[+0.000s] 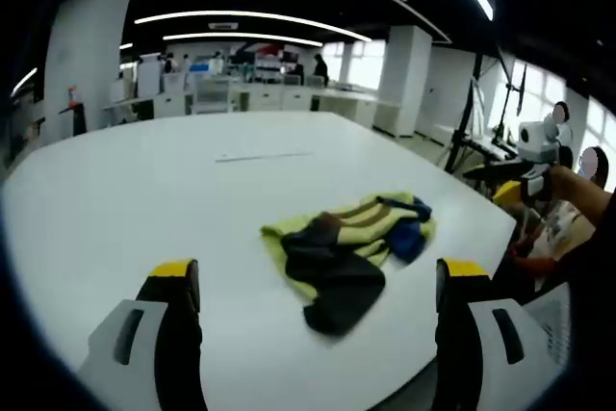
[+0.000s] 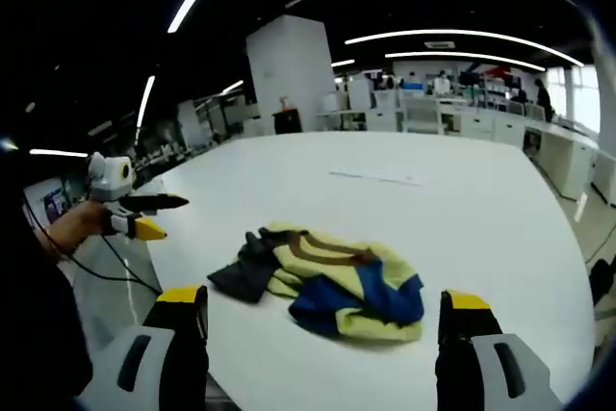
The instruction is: Fold the garment on the visible template until the final outline fits inside the template.
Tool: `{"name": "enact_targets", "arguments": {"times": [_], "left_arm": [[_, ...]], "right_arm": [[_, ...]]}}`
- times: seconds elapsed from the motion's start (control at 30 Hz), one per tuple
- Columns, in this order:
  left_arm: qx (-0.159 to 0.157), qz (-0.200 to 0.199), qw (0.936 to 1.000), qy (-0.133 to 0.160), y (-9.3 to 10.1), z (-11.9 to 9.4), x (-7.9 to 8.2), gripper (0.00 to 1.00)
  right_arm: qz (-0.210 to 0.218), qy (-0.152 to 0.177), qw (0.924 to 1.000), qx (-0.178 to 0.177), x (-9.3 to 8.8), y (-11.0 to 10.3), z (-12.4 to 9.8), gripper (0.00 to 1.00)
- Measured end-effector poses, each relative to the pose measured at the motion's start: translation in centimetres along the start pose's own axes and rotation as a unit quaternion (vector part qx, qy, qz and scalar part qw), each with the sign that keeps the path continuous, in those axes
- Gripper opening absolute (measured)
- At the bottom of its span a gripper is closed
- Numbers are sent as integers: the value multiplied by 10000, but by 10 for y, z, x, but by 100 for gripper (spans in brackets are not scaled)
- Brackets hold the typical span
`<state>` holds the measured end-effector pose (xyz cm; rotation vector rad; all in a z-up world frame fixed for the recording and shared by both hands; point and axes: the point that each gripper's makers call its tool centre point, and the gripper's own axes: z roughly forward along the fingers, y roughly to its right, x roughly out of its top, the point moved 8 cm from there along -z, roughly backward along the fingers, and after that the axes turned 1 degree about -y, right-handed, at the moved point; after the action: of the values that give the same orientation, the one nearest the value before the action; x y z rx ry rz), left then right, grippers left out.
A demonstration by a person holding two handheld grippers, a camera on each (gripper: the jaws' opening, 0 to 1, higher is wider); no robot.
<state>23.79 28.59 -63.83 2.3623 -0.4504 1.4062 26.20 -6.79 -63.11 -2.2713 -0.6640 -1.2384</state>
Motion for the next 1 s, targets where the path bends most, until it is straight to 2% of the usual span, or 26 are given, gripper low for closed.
{"name": "enact_targets", "arguments": {"times": [1.0], "left_arm": [[-85,68,9999,-33,0,1,-1,99]], "right_arm": [[-70,-109,9999,86,-1,-4,5,99]]}}
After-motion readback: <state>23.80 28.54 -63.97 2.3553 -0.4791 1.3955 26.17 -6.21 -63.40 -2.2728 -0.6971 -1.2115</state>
